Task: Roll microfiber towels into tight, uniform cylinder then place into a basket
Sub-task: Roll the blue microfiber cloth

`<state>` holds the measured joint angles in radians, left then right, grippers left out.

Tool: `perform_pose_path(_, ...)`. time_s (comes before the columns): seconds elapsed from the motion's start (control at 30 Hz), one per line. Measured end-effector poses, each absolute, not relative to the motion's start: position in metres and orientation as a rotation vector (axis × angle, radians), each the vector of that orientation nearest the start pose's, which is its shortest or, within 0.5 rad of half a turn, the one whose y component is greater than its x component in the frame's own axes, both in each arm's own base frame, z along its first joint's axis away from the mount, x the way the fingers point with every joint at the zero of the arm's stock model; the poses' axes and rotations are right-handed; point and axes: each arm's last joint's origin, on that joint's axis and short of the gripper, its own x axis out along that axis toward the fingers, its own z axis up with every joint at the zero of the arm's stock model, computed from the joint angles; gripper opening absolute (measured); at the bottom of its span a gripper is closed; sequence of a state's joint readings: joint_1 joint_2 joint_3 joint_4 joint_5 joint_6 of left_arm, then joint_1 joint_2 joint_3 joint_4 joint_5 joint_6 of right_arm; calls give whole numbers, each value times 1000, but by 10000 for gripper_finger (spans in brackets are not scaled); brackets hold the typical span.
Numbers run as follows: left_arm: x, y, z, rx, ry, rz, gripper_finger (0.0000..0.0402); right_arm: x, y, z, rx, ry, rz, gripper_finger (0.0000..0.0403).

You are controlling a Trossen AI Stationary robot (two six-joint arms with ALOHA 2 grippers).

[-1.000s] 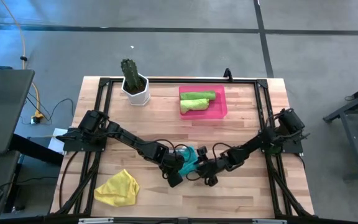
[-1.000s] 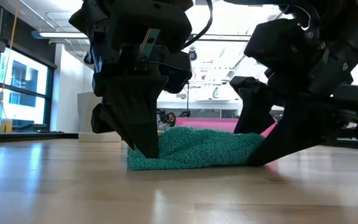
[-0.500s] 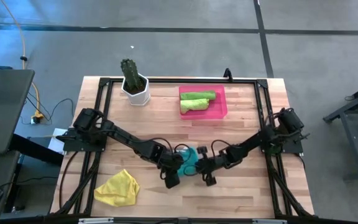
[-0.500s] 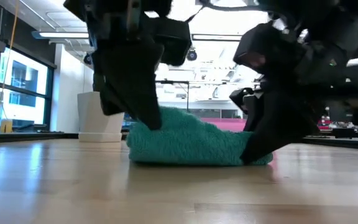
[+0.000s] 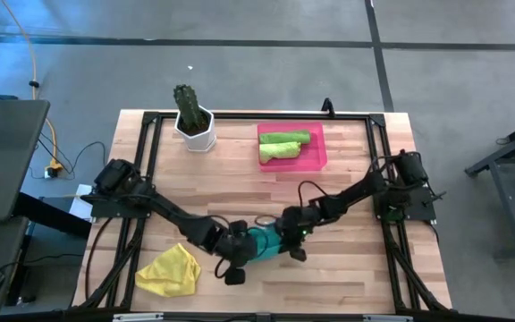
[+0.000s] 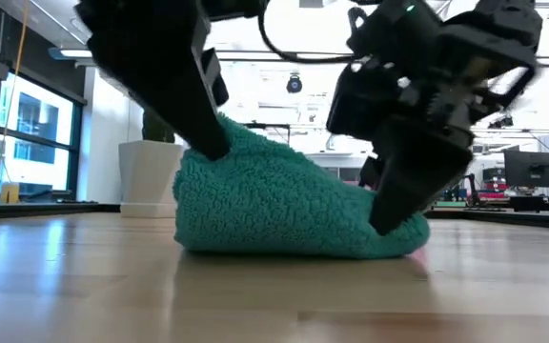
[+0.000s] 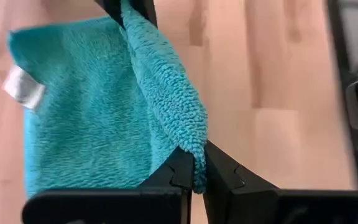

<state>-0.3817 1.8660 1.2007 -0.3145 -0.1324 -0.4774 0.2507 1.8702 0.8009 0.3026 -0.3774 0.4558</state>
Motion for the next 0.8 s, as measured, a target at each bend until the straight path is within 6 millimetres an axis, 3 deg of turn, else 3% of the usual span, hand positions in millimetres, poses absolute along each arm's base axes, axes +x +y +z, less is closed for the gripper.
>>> perform_pose_path(0.27,342,-151,171,117,922,160,8,326,78,104,705,973,313,4)
perform_pose_path(0.47,333,-151,168,215,953,244,8,326,76,104,776,989,262,4)
perform_pose_path(0.63,334,-152,168,64,982,206,15,326,77,104,778,994,261,4)
perform_pose_path(0.8,332,-155,168,-71,1030,179,62,323,77,103,765,1014,271,4)
